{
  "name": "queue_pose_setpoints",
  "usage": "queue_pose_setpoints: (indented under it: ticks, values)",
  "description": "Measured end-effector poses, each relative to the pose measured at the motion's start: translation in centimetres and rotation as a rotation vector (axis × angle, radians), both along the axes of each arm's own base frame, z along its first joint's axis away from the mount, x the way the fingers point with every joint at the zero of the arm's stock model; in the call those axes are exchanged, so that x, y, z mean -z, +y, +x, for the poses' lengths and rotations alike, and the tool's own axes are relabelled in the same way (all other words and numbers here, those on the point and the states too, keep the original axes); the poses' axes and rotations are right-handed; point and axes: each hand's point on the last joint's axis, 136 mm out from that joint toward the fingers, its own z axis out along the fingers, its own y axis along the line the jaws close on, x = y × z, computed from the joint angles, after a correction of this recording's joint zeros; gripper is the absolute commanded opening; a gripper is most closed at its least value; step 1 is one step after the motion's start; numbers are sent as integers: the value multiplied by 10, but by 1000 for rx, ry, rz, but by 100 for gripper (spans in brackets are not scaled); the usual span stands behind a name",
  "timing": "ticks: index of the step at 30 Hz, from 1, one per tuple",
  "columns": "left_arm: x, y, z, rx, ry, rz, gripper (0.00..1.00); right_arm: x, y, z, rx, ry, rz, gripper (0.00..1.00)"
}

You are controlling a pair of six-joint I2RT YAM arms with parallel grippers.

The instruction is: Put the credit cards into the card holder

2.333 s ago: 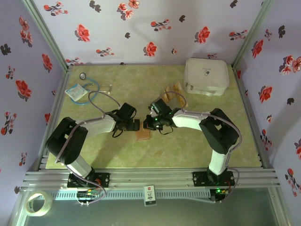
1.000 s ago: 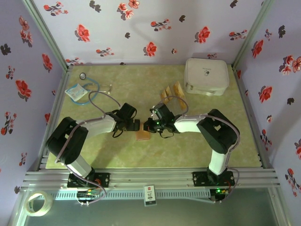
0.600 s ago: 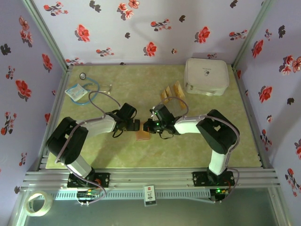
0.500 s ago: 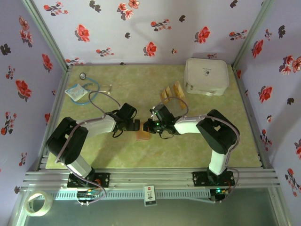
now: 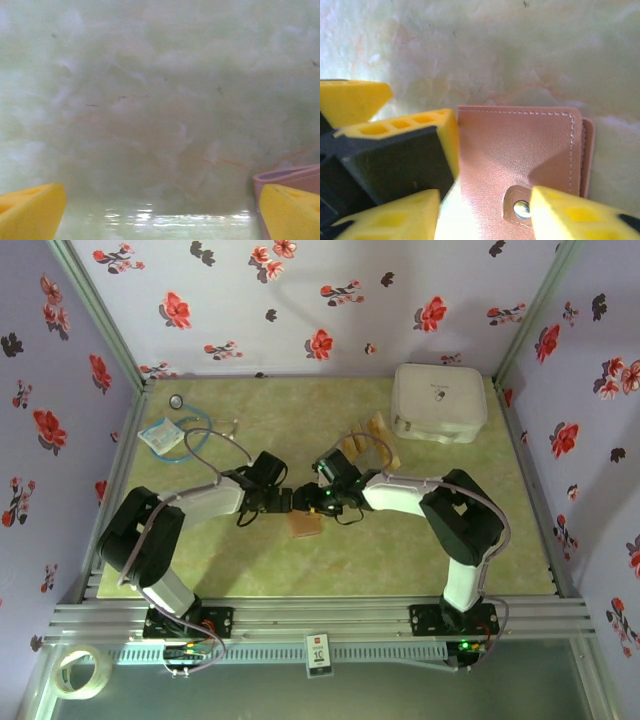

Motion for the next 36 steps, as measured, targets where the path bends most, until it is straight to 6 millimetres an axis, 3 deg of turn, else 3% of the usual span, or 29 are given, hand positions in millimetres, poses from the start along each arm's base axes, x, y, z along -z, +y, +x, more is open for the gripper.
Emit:
queue_pose_setpoints:
  ticks: [3,7,12,14,18,22,28,32,36]
  values:
    - [-15,10,10,-25,-21,-1,100,-10,0,7,0,-18,-15,99]
    - [-55,19,32,-62,-116,-54,100,-40,1,13,-10,-75,11,99]
    - [-120,30,45,-91,-294,-146,100,-104,-10,13,-22,-212,75,99]
    - [-144,38,42,-102,-387,-190,100,-131,-22,13,-12,-298,85,99]
    - [-163,59,26,-119,-525,-219,100,-164,-59,10,44,-450,39,99]
    - [-155,82,11,-139,-608,-165,100,-175,-118,9,187,-591,-84,99]
    - [-144,114,2,-147,-689,-7,100,-165,-231,12,490,-789,-332,99]
    - [-134,139,2,-183,-723,85,100,-149,-303,17,700,-896,-523,99]
    - [-121,159,9,-201,-731,177,100,-119,-374,19,886,-865,-746,99]
